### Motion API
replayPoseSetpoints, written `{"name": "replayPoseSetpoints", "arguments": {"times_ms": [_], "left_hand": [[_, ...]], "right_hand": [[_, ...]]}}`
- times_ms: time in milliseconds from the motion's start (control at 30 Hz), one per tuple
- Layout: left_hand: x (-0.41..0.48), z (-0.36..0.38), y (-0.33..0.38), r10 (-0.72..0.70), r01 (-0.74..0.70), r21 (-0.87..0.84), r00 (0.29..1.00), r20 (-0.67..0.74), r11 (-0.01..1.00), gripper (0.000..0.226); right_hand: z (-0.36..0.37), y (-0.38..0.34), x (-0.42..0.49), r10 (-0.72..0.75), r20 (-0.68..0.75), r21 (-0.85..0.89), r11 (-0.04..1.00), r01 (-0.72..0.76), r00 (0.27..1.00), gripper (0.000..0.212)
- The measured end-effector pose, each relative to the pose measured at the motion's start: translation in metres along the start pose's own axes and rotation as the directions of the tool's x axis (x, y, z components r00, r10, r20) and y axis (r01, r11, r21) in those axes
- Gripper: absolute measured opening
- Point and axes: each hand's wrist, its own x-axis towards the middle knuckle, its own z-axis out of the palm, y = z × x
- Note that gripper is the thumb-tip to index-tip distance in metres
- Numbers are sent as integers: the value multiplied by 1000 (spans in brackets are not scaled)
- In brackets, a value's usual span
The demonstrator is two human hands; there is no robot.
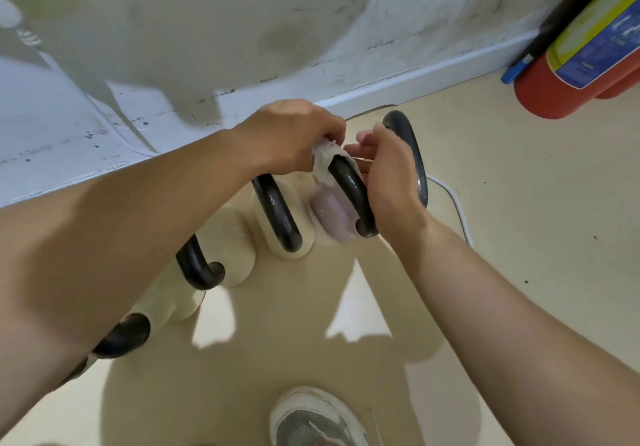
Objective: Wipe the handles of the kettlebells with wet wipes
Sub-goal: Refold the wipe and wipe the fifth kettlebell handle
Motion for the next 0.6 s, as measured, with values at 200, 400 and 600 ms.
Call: {"name": "replayPoseSetpoints", "arguments": {"times_ms": [200,400,600], "left_hand": [[19,5,5,-24,19,58,995,97,998,15],[38,-2,-7,-91,137,-67,883,460,988,30],[43,1,-15,-50,288,-275,769,637,917,17]], "right_hand": [[0,31,-11,-381,-116,-193,915,356,917,13],[1,44,-2,-522,-44,-431,779,455,852,20],[-7,60,-4,-497,-32,-493,763,419,867,20]]}}
